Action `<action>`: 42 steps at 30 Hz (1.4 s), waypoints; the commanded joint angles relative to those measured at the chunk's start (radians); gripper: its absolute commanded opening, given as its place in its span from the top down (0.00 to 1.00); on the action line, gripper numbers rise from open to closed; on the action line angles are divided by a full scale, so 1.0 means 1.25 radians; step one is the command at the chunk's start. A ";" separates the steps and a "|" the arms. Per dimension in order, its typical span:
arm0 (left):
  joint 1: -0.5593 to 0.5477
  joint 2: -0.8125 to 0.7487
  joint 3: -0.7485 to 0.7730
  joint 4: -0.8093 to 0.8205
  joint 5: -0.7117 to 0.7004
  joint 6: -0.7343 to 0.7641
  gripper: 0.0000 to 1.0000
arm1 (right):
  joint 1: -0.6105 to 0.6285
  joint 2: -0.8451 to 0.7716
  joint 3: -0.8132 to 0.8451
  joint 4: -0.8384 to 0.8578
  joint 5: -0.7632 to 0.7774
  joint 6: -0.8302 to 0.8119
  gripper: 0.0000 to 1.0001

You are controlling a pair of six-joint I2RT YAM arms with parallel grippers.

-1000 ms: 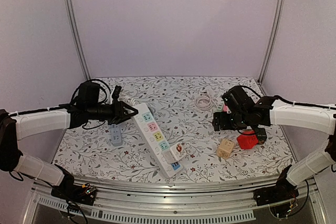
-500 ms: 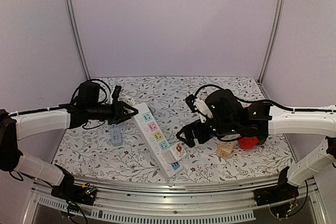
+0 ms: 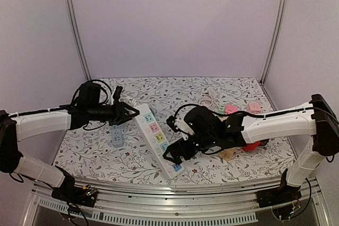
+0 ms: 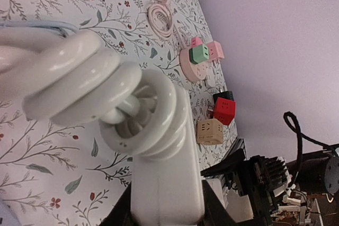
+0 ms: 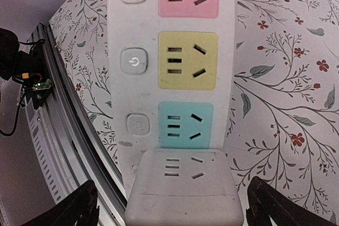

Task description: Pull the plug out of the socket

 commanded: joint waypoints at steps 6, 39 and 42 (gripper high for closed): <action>0.012 -0.012 -0.016 0.027 -0.033 0.108 1.00 | 0.002 0.061 0.020 0.049 -0.058 0.011 0.27; 0.040 -0.027 -0.008 -0.104 -0.144 0.122 1.00 | 0.059 0.046 0.078 -0.091 0.284 0.070 0.76; 0.039 -0.034 -0.009 -0.100 -0.132 0.143 1.00 | 0.046 0.040 0.077 -0.089 0.251 0.081 0.76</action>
